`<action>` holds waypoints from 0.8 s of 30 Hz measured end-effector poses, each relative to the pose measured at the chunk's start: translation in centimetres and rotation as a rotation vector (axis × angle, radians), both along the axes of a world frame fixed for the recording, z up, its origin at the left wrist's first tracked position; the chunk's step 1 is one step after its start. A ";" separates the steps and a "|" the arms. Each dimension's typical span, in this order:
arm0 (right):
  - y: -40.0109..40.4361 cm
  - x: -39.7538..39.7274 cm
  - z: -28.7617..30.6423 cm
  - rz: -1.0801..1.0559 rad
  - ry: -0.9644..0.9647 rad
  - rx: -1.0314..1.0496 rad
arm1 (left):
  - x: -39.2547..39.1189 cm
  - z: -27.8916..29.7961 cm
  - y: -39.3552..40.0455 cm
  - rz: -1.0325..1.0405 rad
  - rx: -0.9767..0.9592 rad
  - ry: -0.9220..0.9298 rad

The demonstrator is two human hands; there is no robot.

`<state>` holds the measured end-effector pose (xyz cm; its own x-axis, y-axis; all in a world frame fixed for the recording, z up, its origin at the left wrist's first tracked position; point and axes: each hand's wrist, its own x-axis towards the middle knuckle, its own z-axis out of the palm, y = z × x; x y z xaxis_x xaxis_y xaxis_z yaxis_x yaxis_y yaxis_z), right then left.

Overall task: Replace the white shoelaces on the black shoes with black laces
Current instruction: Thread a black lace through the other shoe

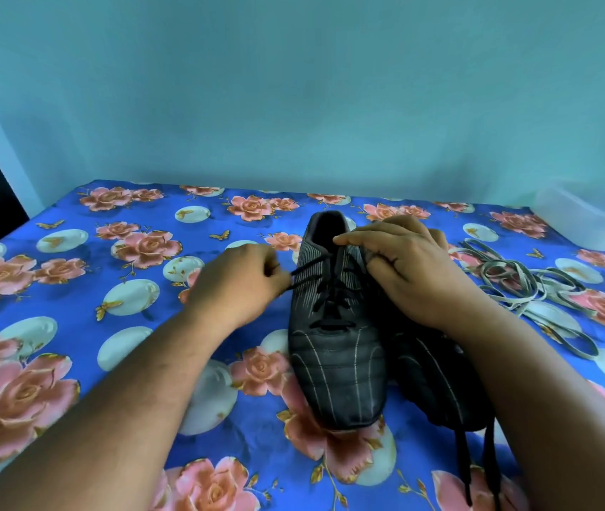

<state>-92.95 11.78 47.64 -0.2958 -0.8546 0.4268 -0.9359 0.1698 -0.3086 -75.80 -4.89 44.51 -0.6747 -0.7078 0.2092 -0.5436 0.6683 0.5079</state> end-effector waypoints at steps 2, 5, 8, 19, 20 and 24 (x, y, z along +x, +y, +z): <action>0.0 0.0 0.0 -0.002 -0.007 0.007 | 0.5 -0.3 -0.9 0.128 -0.056 -0.175; 0.0 0.0 0.0 -0.004 -0.015 0.010 | 0.4 -0.3 -0.7 -0.015 0.062 0.089; 0.0 0.0 0.0 -0.002 -0.007 0.014 | -0.4 0.3 0.9 -0.315 0.244 0.420; 0.1 -0.1 0.0 0.009 0.007 0.007 | 1.3 -0.2 -1.6 0.228 -0.090 -0.293; 0.1 -0.1 0.1 0.009 0.009 0.006 | 1.5 -0.3 -1.9 0.236 -0.101 -0.283; 0.2 -0.1 0.1 0.010 0.014 0.007 | 0.4 0.4 -0.8 -0.032 0.154 0.229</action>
